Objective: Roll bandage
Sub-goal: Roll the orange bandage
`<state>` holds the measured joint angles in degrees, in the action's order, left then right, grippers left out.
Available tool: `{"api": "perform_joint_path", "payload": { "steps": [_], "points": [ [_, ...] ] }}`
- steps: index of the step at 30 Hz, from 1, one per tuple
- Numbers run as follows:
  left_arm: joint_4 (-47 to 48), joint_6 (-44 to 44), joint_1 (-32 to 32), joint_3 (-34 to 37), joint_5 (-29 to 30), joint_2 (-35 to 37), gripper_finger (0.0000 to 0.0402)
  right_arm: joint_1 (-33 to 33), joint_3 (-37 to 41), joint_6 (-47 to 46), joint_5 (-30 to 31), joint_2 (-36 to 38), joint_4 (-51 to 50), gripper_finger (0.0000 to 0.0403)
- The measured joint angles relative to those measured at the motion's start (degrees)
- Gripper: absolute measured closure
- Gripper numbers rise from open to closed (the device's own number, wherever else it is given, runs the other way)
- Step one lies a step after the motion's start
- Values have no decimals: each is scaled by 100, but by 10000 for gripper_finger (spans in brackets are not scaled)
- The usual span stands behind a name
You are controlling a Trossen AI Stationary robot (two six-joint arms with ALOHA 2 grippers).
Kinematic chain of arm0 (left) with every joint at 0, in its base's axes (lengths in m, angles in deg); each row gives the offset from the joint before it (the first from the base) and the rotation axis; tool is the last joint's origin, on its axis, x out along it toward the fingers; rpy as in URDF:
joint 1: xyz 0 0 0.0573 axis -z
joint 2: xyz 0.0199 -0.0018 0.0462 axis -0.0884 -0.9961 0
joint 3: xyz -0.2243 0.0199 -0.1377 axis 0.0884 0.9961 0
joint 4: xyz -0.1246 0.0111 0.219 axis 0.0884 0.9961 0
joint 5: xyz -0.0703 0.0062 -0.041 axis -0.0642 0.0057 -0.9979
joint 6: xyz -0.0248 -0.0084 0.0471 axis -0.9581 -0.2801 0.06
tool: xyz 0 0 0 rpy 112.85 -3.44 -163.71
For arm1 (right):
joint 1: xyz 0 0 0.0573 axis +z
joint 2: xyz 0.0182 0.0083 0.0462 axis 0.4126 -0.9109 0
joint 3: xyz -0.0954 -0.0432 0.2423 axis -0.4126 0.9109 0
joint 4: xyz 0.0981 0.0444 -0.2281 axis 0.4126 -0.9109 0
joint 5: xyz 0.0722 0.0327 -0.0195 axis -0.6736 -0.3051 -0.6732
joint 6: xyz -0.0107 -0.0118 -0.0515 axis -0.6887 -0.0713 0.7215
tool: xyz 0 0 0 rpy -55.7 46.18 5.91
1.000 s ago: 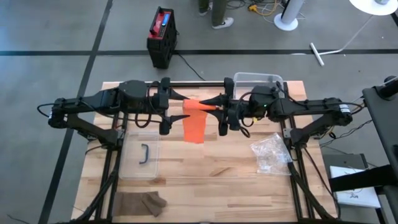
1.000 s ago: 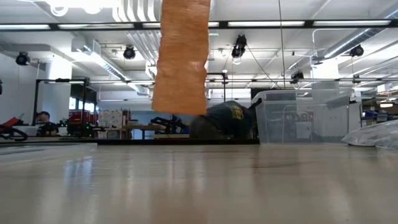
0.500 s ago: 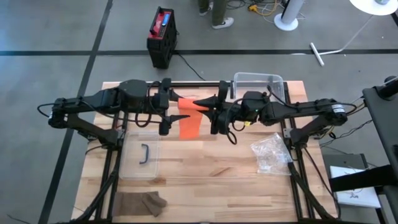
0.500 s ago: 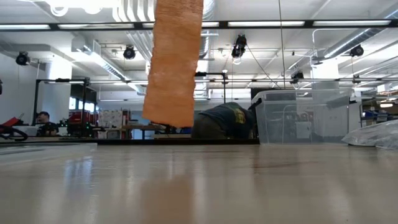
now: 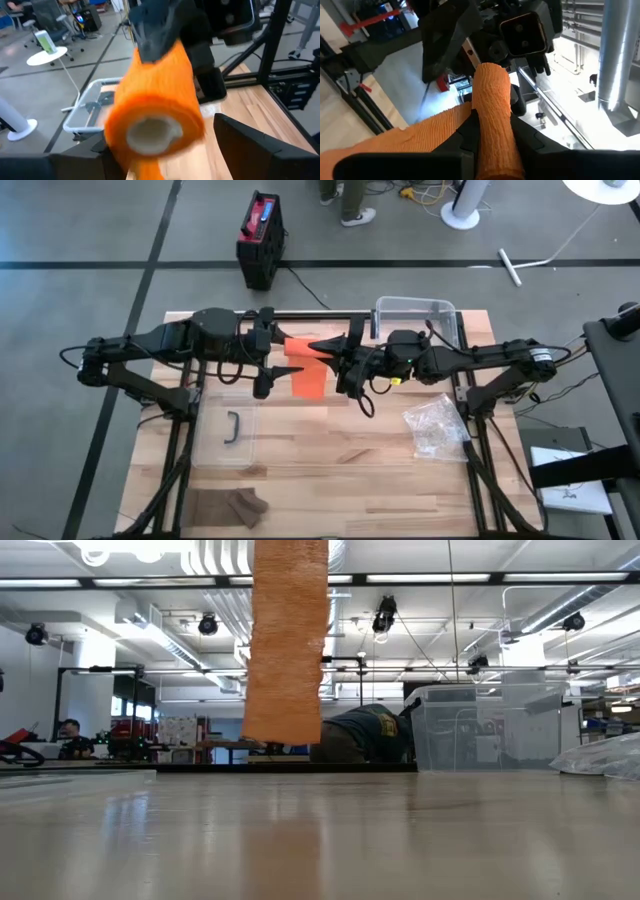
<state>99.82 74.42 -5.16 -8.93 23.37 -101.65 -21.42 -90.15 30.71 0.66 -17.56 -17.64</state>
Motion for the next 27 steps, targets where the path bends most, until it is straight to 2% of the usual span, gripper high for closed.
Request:
{"api": "perform_joint_path", "payload": {
  "steps": [5,13,17,22,27],
  "points": [
    [110,-9,5,0,-4,27,146,105,-6,-152,29,133,-70,350],
    [215,299,5,-40,9,131,168,164,-4,-826,-378,283,-814,348],
    [598,190,5,-244,7,274,176,250,-4,-345,-318,314,-1280,351],
    [1553,-769,-5,-786,21,313,183,561,-4,935,142,296,-1459,348],
    [1430,-1378,-5,-1111,28,296,187,722,-2,1769,174,253,-1449,351]
  ]
}}
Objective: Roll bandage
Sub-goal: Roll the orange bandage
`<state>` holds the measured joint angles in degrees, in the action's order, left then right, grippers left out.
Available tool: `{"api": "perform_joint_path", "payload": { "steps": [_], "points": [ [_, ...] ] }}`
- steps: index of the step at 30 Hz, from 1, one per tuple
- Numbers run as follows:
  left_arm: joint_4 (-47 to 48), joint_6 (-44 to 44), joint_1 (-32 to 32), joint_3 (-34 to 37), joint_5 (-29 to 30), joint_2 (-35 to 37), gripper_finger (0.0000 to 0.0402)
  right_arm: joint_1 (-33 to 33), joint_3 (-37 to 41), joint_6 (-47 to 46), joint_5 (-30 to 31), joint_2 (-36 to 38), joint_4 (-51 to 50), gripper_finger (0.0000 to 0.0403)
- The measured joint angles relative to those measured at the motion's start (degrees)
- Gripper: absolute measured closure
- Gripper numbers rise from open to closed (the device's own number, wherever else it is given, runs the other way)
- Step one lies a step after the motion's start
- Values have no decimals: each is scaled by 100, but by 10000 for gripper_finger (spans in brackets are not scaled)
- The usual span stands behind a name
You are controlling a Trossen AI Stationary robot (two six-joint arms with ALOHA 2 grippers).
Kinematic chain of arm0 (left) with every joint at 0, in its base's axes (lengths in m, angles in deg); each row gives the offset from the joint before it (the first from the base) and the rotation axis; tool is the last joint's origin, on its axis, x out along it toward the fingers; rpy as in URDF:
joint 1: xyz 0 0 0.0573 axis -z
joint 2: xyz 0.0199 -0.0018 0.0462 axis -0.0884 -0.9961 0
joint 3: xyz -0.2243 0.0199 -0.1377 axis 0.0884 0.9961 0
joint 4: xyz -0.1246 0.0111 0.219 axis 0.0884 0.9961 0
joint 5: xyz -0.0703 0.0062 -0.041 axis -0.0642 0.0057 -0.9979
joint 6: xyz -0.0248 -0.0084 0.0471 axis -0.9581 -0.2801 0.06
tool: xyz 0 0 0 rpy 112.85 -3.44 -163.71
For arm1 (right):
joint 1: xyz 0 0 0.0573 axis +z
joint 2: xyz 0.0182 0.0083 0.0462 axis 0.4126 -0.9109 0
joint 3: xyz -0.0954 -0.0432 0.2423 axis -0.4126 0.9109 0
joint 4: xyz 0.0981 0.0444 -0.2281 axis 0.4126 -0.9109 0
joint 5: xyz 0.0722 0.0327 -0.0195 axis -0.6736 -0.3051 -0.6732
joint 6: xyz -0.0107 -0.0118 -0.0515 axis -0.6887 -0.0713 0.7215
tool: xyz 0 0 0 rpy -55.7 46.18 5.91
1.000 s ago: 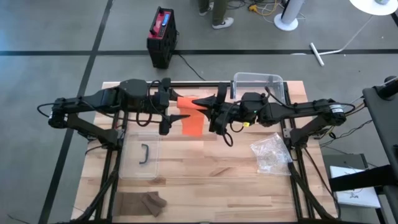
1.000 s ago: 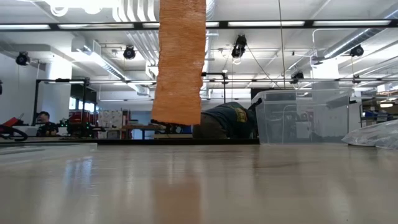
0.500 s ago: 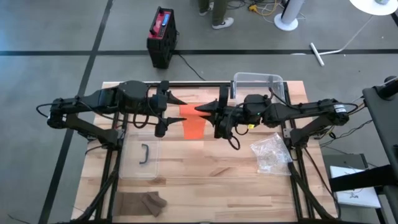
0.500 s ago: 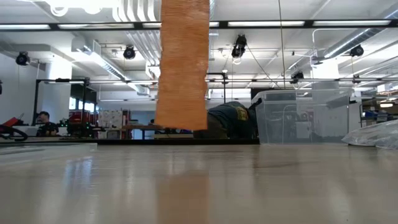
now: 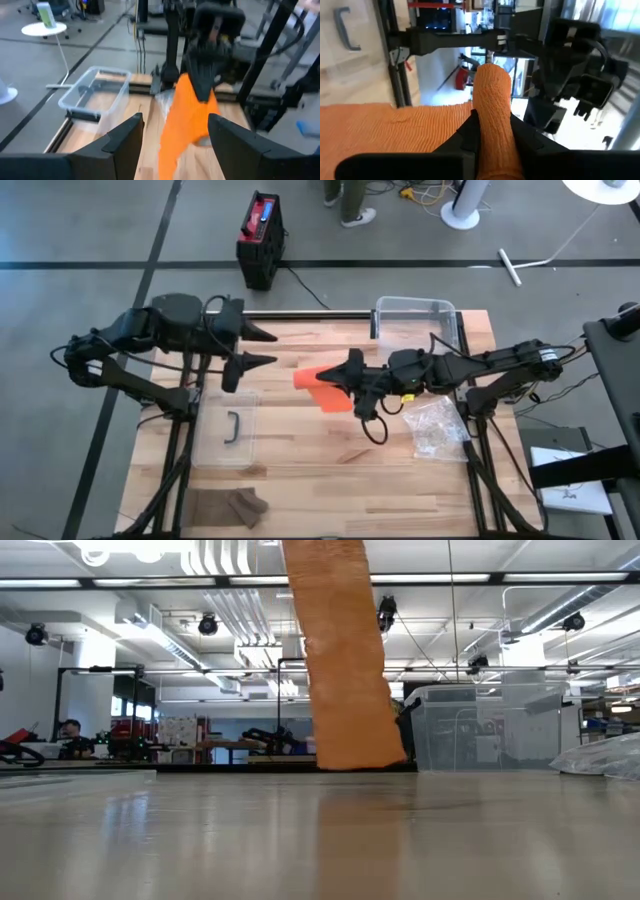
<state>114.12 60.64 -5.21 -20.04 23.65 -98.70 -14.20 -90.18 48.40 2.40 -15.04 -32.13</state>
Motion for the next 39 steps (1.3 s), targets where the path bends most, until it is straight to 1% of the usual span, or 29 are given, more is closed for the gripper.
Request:
{"api": "perform_joint_path", "payload": {
  "steps": [5,9,11,16,22,26,30,32,36,39],
  "points": [
    [-227,-38,0,51,0,-149,181,36,0,278,107,4,111,348],
    [-267,-142,0,97,0,-490,173,48,0,645,464,2,121,351],
    [-266,-144,0,97,0,-669,171,44,0,805,534,-13,117,350],
    [-159,-140,0,81,-9,-931,176,126,9,951,629,-42,21,349],
    [-16,-15,0,77,-23,-868,191,162,11,957,639,-48,59,349],
    [103,16,-4,84,-121,-688,192,170,9,1149,601,-57,142,346],
    [284,31,-7,91,-153,-538,180,180,5,1391,576,-57,171,351],
    [279,65,-11,93,-343,-500,172,183,0,1565,578,-57,183,349],
    [33,132,-11,93,-594,-541,156,197,0,1866,583,-57,219,344],
    [-145,168,-8,95,-777,-581,144,197,0,2045,655,-57,243,347]
  ]
}}
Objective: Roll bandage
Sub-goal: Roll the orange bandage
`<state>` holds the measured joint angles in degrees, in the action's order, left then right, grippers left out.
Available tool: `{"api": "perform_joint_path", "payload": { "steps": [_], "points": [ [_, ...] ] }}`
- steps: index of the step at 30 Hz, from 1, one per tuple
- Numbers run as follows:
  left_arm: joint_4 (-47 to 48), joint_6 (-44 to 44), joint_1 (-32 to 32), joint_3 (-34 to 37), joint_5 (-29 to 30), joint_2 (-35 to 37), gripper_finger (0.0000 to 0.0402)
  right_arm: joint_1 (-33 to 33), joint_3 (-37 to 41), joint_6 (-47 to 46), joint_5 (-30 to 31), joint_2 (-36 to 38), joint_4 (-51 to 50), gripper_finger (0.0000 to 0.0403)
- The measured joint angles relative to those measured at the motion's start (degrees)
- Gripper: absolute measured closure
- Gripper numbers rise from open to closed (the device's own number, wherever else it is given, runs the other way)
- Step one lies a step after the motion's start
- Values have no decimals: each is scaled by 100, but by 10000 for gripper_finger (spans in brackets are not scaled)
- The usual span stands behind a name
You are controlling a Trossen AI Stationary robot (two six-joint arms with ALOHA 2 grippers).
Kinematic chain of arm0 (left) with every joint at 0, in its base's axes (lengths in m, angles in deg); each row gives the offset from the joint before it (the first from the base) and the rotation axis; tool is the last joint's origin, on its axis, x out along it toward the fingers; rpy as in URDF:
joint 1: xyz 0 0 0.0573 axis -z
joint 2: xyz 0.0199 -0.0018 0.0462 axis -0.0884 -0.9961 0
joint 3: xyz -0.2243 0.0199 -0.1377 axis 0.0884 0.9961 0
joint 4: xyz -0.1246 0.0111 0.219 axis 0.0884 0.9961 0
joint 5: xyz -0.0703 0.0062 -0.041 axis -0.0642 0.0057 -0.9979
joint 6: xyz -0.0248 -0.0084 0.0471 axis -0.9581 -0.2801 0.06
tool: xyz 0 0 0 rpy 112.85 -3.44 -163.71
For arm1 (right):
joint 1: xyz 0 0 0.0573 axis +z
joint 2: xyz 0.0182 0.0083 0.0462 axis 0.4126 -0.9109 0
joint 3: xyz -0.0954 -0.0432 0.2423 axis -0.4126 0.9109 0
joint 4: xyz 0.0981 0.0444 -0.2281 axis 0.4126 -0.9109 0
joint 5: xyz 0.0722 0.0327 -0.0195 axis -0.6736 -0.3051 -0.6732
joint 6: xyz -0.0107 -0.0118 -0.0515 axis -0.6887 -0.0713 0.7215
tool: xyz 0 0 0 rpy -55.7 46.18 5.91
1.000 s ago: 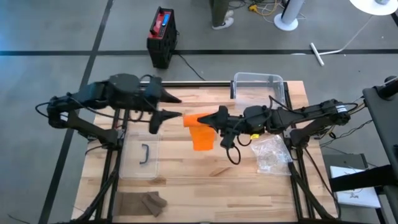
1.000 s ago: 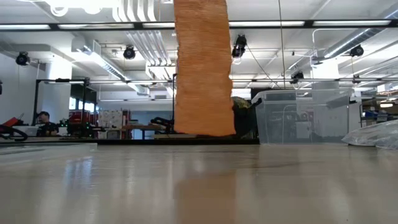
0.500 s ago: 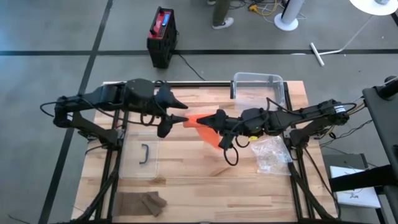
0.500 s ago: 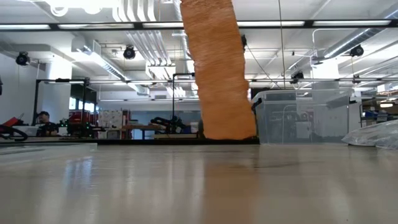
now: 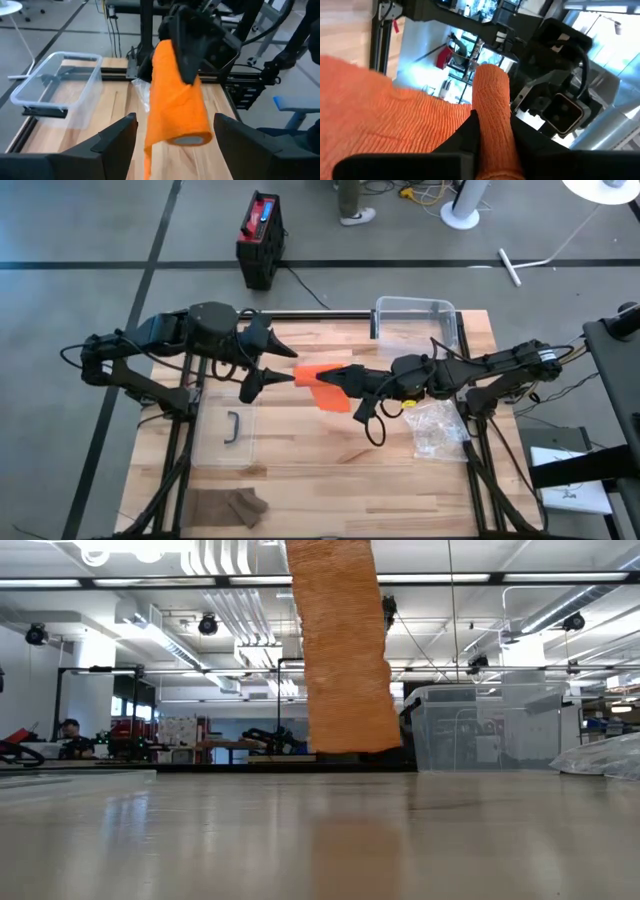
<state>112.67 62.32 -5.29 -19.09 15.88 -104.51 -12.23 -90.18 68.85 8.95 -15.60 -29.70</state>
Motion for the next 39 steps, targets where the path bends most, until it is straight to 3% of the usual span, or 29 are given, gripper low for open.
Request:
{"api": "perform_joint_path", "payload": {
  "steps": [9,20,25,34,39],
  "points": [
    [-168,241,2,0,237,-24,126,0,0,484,207,0,136,344],
    [-257,149,2,9,131,-173,136,-2,0,980,248,-2,134,343],
    [-345,191,2,4,-211,-287,143,-2,0,990,248,-4,166,346],
    [-335,291,2,-9,-313,-443,173,-4,0,899,246,-7,257,337],
    [-347,301,-3,-6,-311,-496,220,-2,0,898,238,-7,245,340]
  ]
}}
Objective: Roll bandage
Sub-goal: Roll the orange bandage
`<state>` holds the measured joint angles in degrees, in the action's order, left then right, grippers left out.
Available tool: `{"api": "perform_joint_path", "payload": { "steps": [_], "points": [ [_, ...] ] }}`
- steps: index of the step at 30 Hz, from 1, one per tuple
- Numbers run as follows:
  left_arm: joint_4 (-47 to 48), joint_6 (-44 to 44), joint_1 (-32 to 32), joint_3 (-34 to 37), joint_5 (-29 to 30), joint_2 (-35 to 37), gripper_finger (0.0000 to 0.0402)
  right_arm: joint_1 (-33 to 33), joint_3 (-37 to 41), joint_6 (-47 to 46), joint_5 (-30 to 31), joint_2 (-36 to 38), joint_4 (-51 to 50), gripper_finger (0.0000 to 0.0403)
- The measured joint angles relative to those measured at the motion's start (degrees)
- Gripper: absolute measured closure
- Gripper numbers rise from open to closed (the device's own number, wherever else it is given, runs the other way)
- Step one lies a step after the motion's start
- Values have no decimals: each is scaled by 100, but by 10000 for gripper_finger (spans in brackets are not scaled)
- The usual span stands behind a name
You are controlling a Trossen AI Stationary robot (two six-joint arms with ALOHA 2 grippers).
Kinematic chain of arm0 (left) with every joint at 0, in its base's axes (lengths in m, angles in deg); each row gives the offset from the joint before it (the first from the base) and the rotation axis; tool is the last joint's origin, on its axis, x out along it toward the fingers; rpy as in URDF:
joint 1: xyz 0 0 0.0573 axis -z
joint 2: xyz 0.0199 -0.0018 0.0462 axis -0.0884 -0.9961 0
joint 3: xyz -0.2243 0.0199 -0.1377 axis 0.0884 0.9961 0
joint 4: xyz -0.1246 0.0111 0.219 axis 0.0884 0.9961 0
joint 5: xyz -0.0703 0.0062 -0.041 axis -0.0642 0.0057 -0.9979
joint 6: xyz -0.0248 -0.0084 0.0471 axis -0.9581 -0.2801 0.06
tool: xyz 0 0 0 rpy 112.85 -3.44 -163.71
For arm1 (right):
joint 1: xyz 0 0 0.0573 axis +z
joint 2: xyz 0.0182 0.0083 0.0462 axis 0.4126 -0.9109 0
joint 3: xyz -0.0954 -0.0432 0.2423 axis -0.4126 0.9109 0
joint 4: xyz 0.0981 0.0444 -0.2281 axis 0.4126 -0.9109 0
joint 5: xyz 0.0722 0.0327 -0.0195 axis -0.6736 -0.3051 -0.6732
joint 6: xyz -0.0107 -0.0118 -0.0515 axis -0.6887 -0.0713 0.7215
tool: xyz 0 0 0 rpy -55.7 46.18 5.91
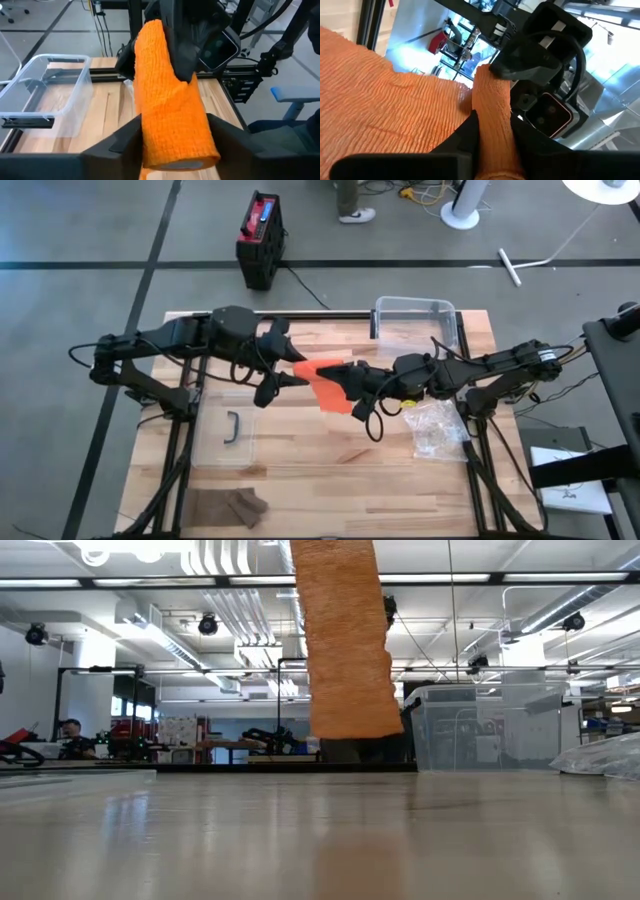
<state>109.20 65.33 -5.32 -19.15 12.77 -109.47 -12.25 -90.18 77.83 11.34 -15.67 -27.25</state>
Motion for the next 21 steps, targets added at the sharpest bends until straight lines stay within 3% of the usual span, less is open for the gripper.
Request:
{"api": "perform_joint_path", "payload": {
  "steps": [6,10,21],
  "points": [
    [39,148,0,1,1,-37,321,0,0,-208,-16,0,-47,318],
    [44,184,0,-1,51,-30,365,0,0,-985,4,0,-39,281],
    [586,502,0,-38,1671,173,341,0,0,-5438,-219,123,-121,155]
  ]
}}
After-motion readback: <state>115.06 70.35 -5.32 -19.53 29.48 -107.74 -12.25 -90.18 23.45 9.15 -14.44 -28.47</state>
